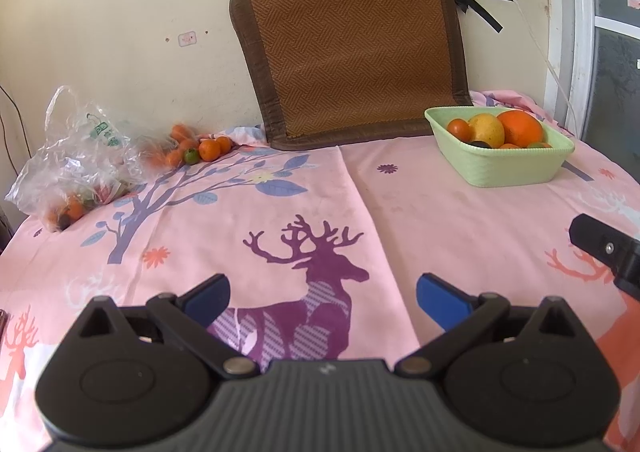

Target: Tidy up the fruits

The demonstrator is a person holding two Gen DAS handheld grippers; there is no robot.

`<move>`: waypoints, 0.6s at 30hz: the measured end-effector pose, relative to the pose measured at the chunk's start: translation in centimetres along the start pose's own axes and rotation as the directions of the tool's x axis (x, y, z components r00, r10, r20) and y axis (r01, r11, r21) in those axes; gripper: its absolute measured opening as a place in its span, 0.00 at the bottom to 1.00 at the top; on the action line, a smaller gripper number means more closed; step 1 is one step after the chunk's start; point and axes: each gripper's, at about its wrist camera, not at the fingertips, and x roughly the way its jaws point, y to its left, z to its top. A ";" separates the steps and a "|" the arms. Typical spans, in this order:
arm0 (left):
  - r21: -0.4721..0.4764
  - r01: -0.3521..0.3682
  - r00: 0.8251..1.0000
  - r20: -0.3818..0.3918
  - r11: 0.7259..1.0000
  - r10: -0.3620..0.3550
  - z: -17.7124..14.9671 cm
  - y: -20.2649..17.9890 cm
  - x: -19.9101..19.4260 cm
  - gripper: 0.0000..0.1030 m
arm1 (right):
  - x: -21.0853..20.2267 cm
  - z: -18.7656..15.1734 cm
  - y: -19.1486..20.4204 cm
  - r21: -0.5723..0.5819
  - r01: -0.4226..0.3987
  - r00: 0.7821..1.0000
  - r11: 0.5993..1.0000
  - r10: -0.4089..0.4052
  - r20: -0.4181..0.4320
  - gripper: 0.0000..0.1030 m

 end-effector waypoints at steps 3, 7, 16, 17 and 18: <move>0.002 0.000 1.000 -0.001 1.000 0.000 0.0 -0.1 0.0 1.00 | 0.0 0.0 0.0 0.001 0.000 1.000 1.000 0.000 0.000 0.83; 0.011 -0.003 1.000 -0.007 1.000 0.003 -0.1 -0.3 0.1 1.00 | 0.0 0.0 0.0 0.002 0.000 1.000 1.000 0.000 0.000 0.83; 0.024 -0.009 1.000 -0.019 1.000 0.010 0.0 -0.5 0.2 1.00 | -0.1 0.1 0.0 0.004 0.001 1.000 1.000 -0.001 0.005 0.83; 0.024 -0.009 1.000 -0.018 1.000 0.009 0.0 -0.5 0.2 1.00 | -0.1 0.1 0.0 0.003 0.001 1.000 1.000 -0.001 0.006 0.83; 0.024 -0.009 1.000 -0.018 1.000 0.009 0.0 -0.5 0.2 1.00 | -0.1 0.2 0.0 0.003 0.001 1.000 1.000 -0.001 0.007 0.83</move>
